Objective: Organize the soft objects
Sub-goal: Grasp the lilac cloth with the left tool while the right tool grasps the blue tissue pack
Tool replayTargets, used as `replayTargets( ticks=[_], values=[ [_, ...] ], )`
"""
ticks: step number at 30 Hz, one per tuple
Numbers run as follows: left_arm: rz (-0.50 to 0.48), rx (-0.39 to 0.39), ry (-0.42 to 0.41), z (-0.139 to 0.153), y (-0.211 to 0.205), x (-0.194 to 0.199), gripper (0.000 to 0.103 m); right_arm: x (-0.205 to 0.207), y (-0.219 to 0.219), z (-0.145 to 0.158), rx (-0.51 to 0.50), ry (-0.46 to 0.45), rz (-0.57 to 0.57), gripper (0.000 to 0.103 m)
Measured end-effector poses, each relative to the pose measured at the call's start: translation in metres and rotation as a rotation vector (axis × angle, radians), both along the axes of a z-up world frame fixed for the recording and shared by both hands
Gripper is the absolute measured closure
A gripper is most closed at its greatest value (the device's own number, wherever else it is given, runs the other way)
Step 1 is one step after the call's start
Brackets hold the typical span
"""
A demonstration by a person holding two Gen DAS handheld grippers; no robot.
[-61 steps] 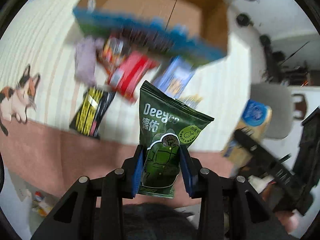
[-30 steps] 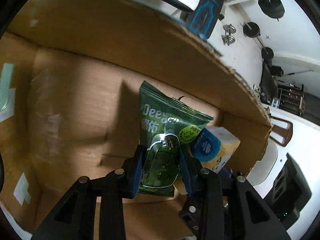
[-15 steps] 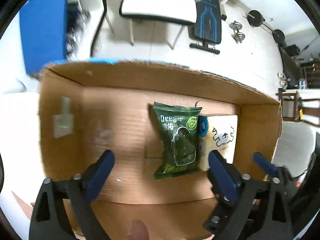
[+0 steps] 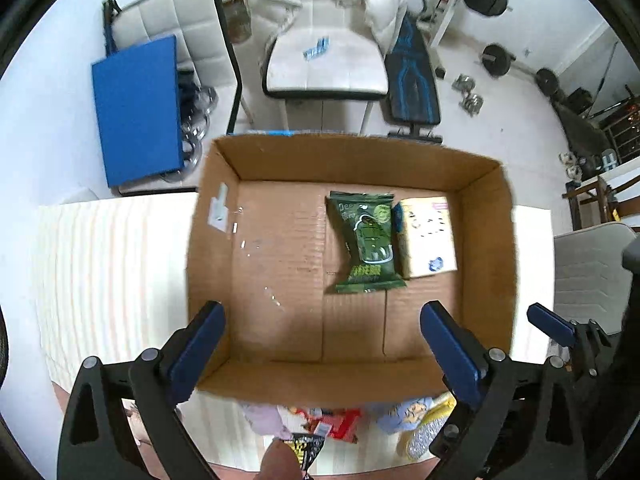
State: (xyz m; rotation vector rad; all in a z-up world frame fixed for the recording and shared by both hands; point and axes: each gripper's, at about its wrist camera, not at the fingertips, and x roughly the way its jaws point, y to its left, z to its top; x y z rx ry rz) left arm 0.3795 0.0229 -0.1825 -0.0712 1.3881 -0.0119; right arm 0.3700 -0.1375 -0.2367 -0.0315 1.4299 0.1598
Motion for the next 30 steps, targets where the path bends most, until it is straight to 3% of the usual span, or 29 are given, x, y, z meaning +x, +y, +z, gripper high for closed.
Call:
replayTargets(
  ticks=[7,9,12,15,19,25,30],
  values=[
    [-0.020,0.040,-0.160,0.061,0.001,-0.058,0.003,-0.047,-0.004,0.053,0.074,-0.099,0.000,0.000],
    [-0.008,0.038,-0.165,0.067,0.008,-0.080,0.003,-0.069,-0.008,0.063,0.086,-0.116,-0.006,0.000],
    [0.010,0.035,-0.149,0.057,0.023,-0.110,0.003,-0.102,-0.018,0.054,0.090,-0.089,-0.039,0.000],
    [0.049,0.039,-0.082,0.018,0.043,-0.134,0.003,-0.128,-0.029,0.026,0.076,-0.037,-0.080,0.000],
    [0.114,-0.017,0.086,-0.059,0.070,-0.150,0.007,-0.149,-0.038,-0.047,0.112,0.125,-0.146,0.000],
    [0.142,-0.046,0.246,-0.150,0.083,-0.158,0.013,-0.145,-0.031,-0.128,0.100,0.203,-0.190,0.000],
    [0.184,-0.088,0.304,-0.197,0.091,-0.154,0.020,-0.143,-0.028,-0.157,0.089,0.221,-0.223,0.003]
  ],
)
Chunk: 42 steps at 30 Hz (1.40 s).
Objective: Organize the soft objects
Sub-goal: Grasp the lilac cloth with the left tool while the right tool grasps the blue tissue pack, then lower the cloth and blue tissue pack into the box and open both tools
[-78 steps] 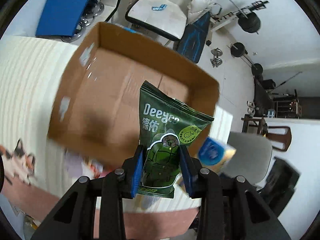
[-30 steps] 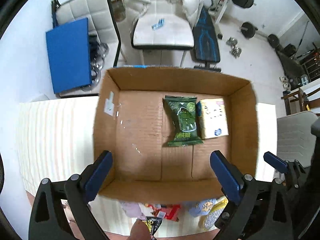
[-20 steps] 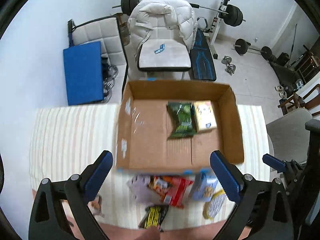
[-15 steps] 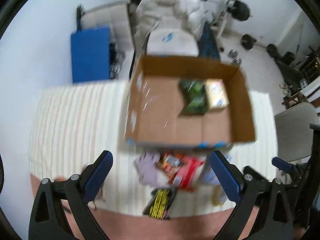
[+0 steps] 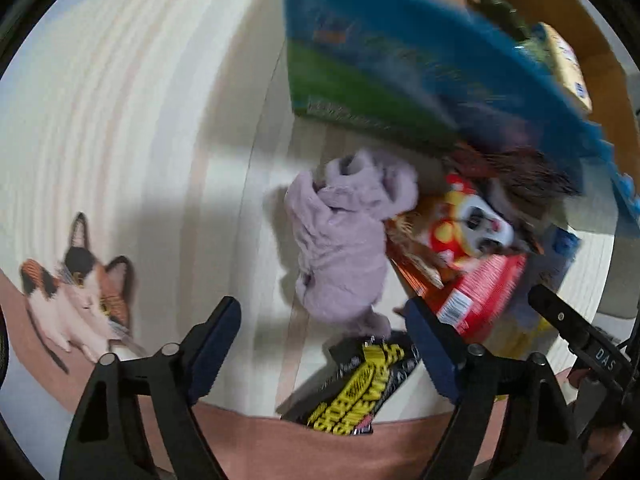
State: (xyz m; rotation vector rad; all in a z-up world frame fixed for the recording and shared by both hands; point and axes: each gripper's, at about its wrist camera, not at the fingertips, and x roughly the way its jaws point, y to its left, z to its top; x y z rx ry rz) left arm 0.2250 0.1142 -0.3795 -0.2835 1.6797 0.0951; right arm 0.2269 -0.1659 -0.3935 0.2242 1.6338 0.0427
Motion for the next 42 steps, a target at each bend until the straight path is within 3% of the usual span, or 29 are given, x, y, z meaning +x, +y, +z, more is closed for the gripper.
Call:
replayTargets(
  ticks=[3,8,11,16,22,28,33,39,42],
  values=[
    [0.019,-0.014,0.001,-0.013,0.002,0.005,0.024,0.001,-0.001,-0.011,0.009,0.017,-0.021,0.005],
    [0.010,-0.024,0.014,-0.028,-0.005,0.011,0.055,0.000,0.000,-0.022,0.005,0.026,-0.037,0.013],
    [-0.010,0.000,-0.001,-0.027,-0.013,0.011,0.064,0.002,0.002,-0.021,0.001,0.018,-0.042,0.015],
    [-0.033,0.052,-0.023,-0.019,-0.024,0.001,0.066,0.003,0.009,-0.014,-0.030,0.007,-0.023,0.047],
    [-0.032,0.100,-0.063,0.006,-0.029,-0.033,0.066,-0.020,0.011,0.004,-0.009,-0.014,0.005,0.054],
    [-0.023,0.099,-0.090,0.040,-0.035,-0.063,0.066,-0.045,0.011,0.040,0.055,-0.043,0.030,0.054],
    [-0.026,0.044,-0.166,0.099,-0.048,-0.083,0.066,-0.054,0.011,0.086,0.107,-0.095,0.069,0.054],
    [-0.095,-0.003,-0.290,0.184,-0.050,-0.036,0.066,-0.031,0.003,0.168,0.155,-0.190,0.121,0.054],
    [-0.156,0.035,-0.329,0.202,-0.043,-0.002,0.066,-0.004,0.008,0.193,0.140,-0.225,0.147,0.054]
  ],
)
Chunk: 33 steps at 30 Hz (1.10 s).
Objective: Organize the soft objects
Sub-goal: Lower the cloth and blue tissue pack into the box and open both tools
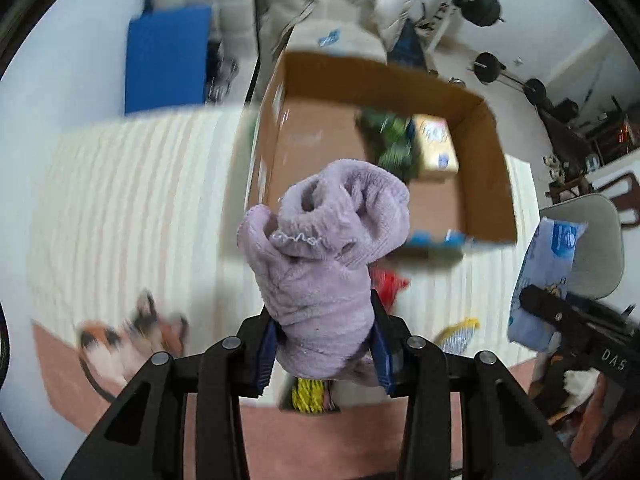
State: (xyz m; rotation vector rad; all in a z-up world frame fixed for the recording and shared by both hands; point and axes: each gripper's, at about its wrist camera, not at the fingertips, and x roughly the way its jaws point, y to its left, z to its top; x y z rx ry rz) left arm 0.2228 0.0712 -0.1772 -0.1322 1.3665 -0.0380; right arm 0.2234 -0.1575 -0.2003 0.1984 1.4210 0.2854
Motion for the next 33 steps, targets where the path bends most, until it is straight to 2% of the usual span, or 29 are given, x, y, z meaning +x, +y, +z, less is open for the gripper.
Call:
replayTargets(
  ticks=[2,5,11,13,20,25,33],
  values=[
    [-0.031,0.025,-0.010,0.008,-0.007,0.029,0.066,0.028,0.002,0.013,-0.036,-0.031,0.014,0.054],
    [-0.058,0.051,0.000,0.007,-0.011,0.076,0.066,0.077,0.011,0.009,-0.066,-0.016,0.031,0.054],
    [-0.074,0.061,0.100,-0.037,-0.015,0.154,0.066,0.134,0.012,-0.029,-0.148,0.081,0.048,0.054],
    [-0.071,0.063,0.139,-0.056,-0.015,0.174,0.066,0.141,0.013,-0.056,-0.181,0.119,0.061,0.054],
    [-0.072,0.044,0.257,-0.112,-0.015,0.229,0.066,0.158,0.017,-0.118,-0.257,0.230,0.087,0.054],
    [-0.100,0.032,0.323,-0.137,-0.024,0.250,0.066,0.161,0.017,-0.145,-0.294,0.281,0.098,0.054],
    [-0.119,0.007,0.392,-0.172,-0.038,0.265,0.063,0.164,0.021,-0.171,-0.333,0.327,0.113,0.054]
  ],
)
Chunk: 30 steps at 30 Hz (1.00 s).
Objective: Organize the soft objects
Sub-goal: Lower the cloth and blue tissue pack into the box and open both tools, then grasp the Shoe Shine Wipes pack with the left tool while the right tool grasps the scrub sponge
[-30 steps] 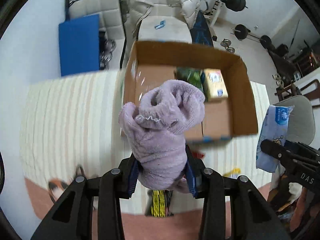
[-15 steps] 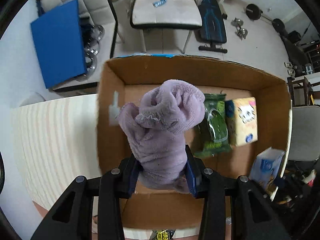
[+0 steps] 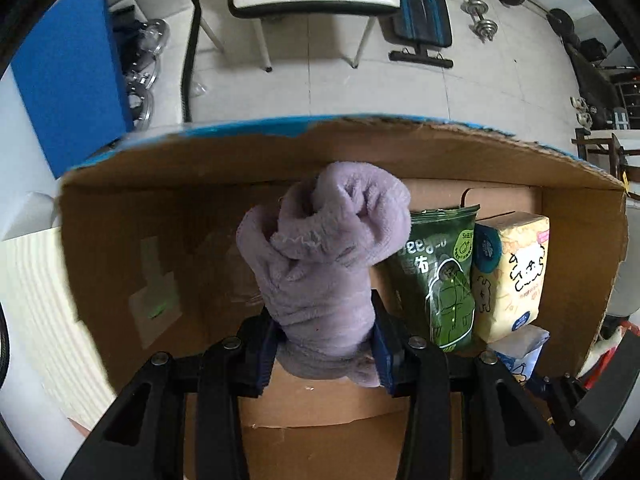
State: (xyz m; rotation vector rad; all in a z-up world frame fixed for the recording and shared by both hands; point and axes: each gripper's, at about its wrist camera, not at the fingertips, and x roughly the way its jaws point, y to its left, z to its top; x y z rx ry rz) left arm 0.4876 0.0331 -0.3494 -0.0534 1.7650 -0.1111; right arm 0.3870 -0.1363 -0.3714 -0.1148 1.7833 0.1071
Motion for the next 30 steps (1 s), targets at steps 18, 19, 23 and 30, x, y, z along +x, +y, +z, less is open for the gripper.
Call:
replayTargets(
  ticks=[18,19,23,30],
  values=[
    [-0.008,0.013,-0.116,0.050,0.001,-0.012,0.006,-0.004,-0.001,0.017,-0.050,-0.026,-0.003,0.002],
    [-0.006,0.015,-0.127,0.055,0.002,-0.016,0.006,-0.005,-0.002,0.022,-0.042,-0.035,-0.016,0.001],
    [-0.005,0.018,-0.166,0.074,0.005,-0.033,0.005,-0.006,-0.005,0.043,-0.020,-0.075,-0.051,0.000],
    [-0.017,0.073,-0.276,0.122,0.001,-0.078,0.005,-0.016,0.009,0.086,0.007,-0.140,-0.048,0.000]
  ],
)
